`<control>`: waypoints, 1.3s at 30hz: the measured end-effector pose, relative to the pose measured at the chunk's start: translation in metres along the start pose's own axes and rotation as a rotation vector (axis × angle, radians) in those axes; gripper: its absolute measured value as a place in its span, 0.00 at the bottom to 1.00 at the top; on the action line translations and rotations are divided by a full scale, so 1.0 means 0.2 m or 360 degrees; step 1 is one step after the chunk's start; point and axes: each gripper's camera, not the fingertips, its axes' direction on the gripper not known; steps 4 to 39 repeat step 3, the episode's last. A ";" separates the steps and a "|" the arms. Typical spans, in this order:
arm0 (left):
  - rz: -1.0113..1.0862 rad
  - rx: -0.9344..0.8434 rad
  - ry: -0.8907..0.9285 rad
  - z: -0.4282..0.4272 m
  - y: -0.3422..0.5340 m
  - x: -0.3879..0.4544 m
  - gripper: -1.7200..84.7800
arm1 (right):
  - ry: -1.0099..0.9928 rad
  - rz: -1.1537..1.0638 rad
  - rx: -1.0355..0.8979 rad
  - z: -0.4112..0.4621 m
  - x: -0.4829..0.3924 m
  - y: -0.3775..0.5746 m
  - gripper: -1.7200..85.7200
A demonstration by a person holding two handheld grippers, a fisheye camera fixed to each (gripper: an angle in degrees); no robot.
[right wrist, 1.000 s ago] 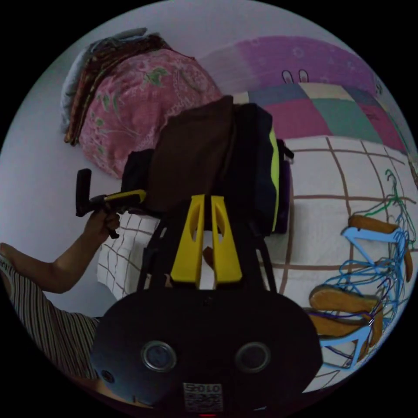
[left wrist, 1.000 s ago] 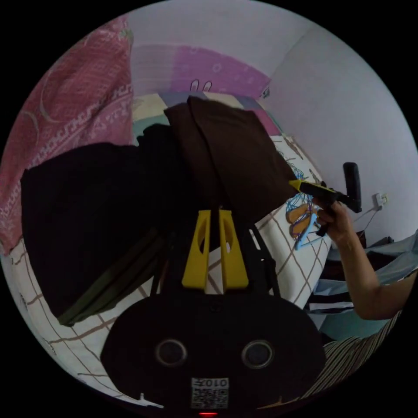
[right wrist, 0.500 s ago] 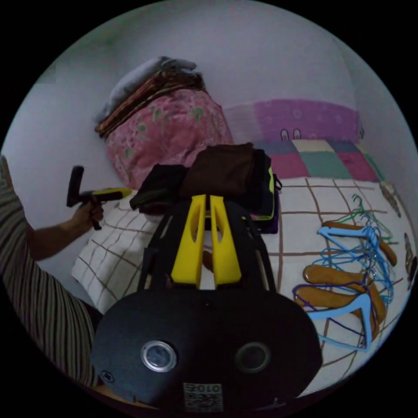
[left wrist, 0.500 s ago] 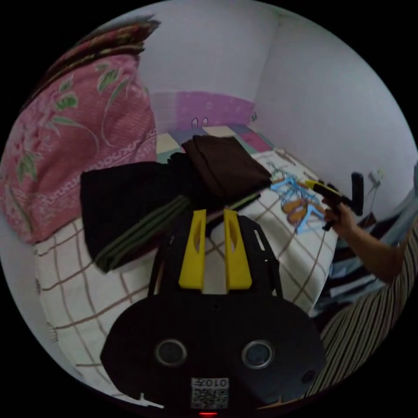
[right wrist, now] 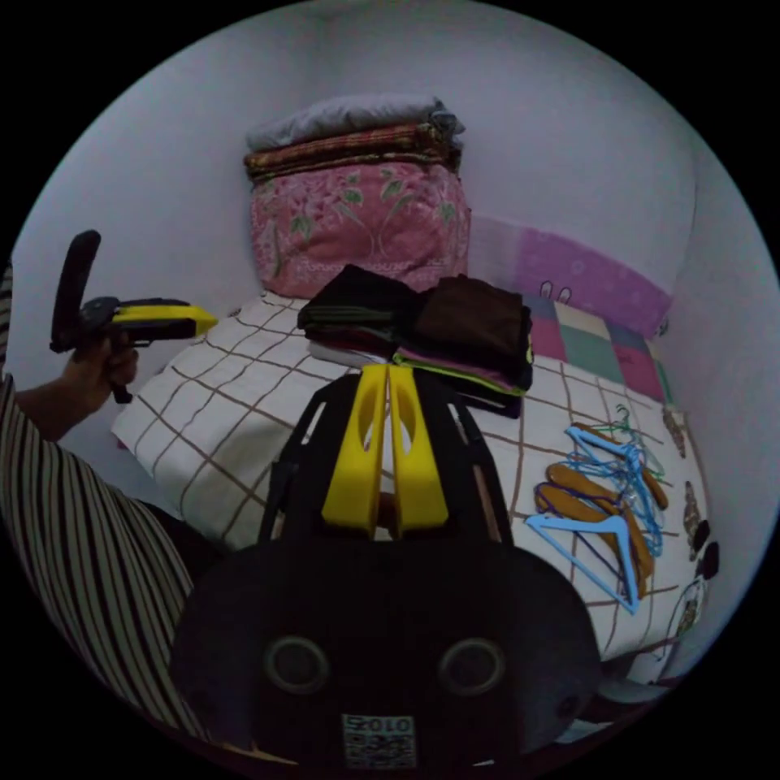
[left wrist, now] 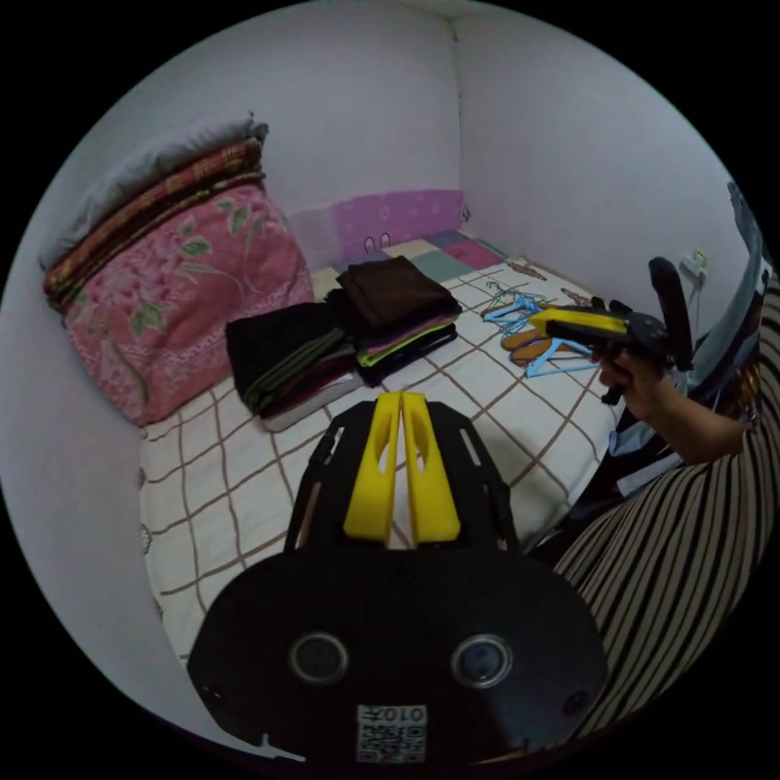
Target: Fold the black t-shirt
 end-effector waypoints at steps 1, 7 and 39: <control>-0.0003 0.0002 -0.0021 -0.11 0.04 0.04 0.02 | 0.0024 -0.0011 0.0006 -0.04 -0.06 0.06 0.05; -0.0016 0.0012 -0.0026 -0.26 0.10 0.10 0.02 | 0.0085 -0.0032 0.0022 -0.20 -0.30 0.28 0.05; -0.0016 0.0012 -0.0026 -0.26 0.10 0.10 0.02 | 0.0085 -0.0032 0.0022 -0.20 -0.30 0.28 0.05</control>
